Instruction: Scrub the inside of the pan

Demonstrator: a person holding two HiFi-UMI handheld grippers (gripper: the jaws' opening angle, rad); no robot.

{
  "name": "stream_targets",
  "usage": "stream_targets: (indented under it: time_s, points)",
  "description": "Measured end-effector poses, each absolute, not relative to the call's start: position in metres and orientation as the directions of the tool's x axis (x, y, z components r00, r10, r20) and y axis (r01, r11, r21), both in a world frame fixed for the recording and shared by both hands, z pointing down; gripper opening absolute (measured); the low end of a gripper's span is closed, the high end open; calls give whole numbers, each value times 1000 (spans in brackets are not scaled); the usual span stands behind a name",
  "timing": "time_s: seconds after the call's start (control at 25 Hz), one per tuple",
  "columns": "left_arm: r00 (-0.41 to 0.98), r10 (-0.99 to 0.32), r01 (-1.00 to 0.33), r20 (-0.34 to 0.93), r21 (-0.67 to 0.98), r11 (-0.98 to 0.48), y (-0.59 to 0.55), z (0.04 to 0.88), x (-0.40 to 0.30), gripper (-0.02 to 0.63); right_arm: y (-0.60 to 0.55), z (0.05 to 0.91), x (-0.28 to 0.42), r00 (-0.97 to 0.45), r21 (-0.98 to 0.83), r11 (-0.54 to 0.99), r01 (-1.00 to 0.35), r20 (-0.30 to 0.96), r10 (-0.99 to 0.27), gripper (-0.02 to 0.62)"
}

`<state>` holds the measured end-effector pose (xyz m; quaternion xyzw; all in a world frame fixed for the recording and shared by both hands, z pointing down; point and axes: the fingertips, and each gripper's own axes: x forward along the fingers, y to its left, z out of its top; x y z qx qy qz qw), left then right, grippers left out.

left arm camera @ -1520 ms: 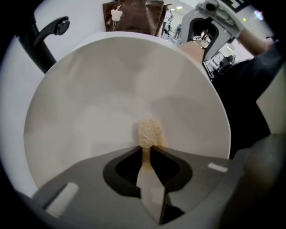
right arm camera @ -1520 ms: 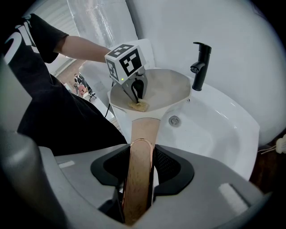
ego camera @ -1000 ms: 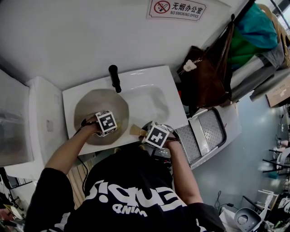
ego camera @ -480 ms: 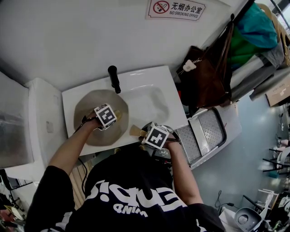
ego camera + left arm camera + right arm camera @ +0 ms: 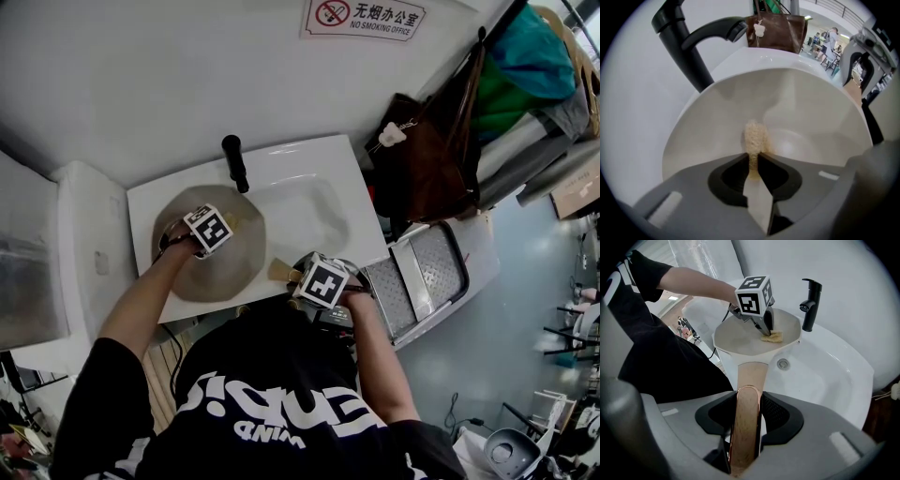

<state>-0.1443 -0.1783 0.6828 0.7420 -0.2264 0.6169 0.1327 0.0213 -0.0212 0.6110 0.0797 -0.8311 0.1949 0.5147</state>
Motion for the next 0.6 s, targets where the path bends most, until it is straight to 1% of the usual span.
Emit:
stream_targets:
  time_s: [0.28, 0.6]
  points:
    - [82, -198, -543, 977, -123, -831, -182, 682, -179, 58, -20, 612, 23, -457, -252, 909, -332, 886, 79, 166]
    - [14, -201, -542, 979, -161, -825, -174, 685, -210, 58, -21, 613, 23, -462, -255, 909, -329, 883, 81, 166]
